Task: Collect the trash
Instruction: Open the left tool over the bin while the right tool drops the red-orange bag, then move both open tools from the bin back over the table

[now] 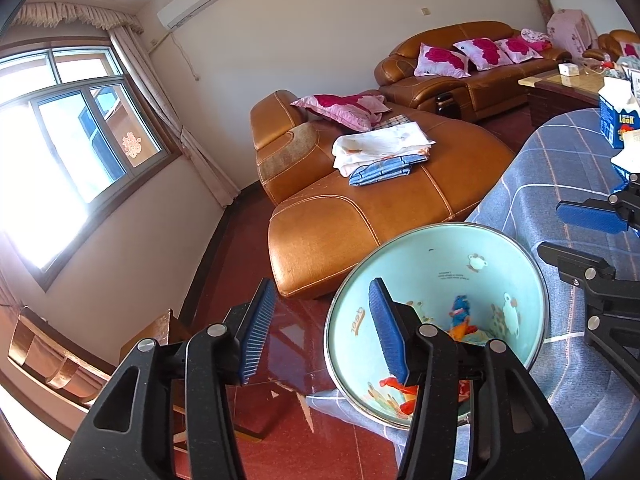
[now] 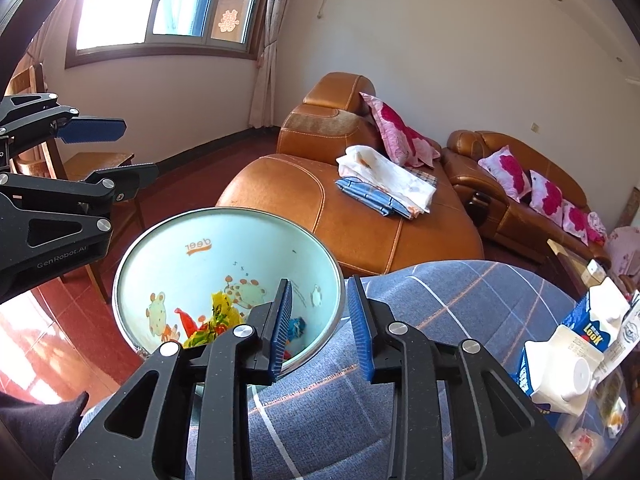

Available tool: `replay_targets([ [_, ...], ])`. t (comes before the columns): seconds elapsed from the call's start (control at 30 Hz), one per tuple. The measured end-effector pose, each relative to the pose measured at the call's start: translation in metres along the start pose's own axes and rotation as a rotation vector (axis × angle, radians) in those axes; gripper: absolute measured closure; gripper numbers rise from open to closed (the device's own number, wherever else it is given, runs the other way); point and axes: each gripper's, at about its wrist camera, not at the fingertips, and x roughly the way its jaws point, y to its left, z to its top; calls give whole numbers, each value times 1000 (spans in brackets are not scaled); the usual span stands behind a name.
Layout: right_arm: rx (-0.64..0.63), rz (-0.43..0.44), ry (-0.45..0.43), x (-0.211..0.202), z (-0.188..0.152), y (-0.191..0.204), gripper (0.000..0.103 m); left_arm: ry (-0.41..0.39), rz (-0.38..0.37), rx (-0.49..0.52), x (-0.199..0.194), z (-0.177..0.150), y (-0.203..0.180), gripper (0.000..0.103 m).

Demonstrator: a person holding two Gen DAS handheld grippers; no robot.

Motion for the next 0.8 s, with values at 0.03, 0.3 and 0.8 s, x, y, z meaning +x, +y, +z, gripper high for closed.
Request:
replay_targets([
  [0.03,0,-1,1,0,0,0,72,1,-1,-1,0,0,1,53],
  [0.3,4,-4,-3,0,-1,-1,71,-2,2,-2,0,0,-1,52],
  [0.8,12,-31,-23,-4,0,-4,55,-8,11,-4,-2,0,-1,42],
])
